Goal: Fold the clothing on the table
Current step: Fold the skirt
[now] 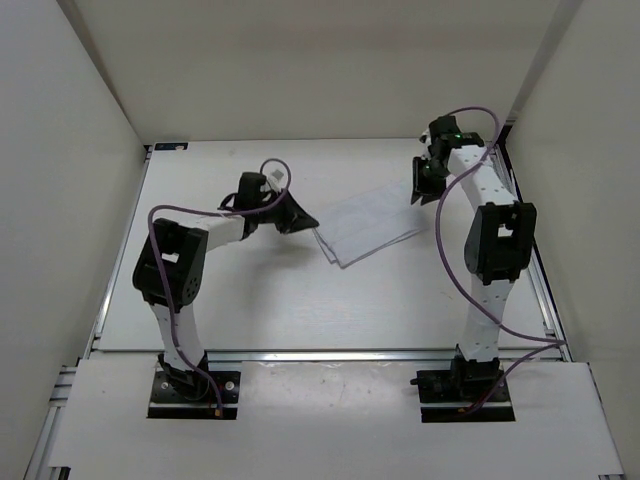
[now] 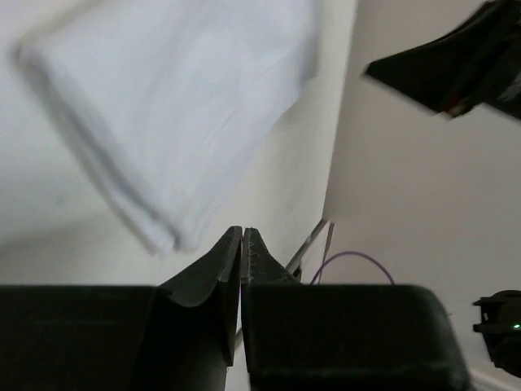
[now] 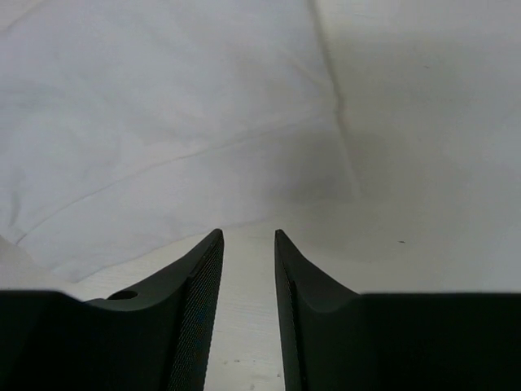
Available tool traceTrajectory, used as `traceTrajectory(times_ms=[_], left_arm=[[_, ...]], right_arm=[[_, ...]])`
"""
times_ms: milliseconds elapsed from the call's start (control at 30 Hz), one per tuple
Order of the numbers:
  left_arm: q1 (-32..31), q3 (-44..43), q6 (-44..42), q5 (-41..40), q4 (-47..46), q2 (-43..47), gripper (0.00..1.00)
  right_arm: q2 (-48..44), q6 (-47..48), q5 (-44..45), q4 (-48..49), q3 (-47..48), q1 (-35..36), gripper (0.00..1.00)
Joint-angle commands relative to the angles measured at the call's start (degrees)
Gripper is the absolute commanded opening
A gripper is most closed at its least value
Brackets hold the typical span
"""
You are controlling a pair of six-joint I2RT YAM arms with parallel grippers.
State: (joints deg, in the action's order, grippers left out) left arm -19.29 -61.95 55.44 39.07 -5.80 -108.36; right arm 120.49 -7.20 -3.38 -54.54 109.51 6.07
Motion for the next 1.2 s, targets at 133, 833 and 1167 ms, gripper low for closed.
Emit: traceTrajectory(times_ms=[133, 833, 1167], left_arm=[[0.7, -12.4, 6.2, 4.5, -8.2, -8.8, 0.0], [-0.9, -17.9, -22.0, -28.8, 29.0, -13.0, 0.0], [2.2, -25.0, -24.0, -25.2, 32.2, -17.2, 0.0]], right_arm=[[5.2, 1.8, -10.0, 5.0, 5.1, 3.0, 0.31], [3.2, 3.9, -11.2, 3.8, 0.8, -1.8, 0.52], [1.0, 2.7, -28.3, 17.3, -10.1, -4.2, 0.68]])
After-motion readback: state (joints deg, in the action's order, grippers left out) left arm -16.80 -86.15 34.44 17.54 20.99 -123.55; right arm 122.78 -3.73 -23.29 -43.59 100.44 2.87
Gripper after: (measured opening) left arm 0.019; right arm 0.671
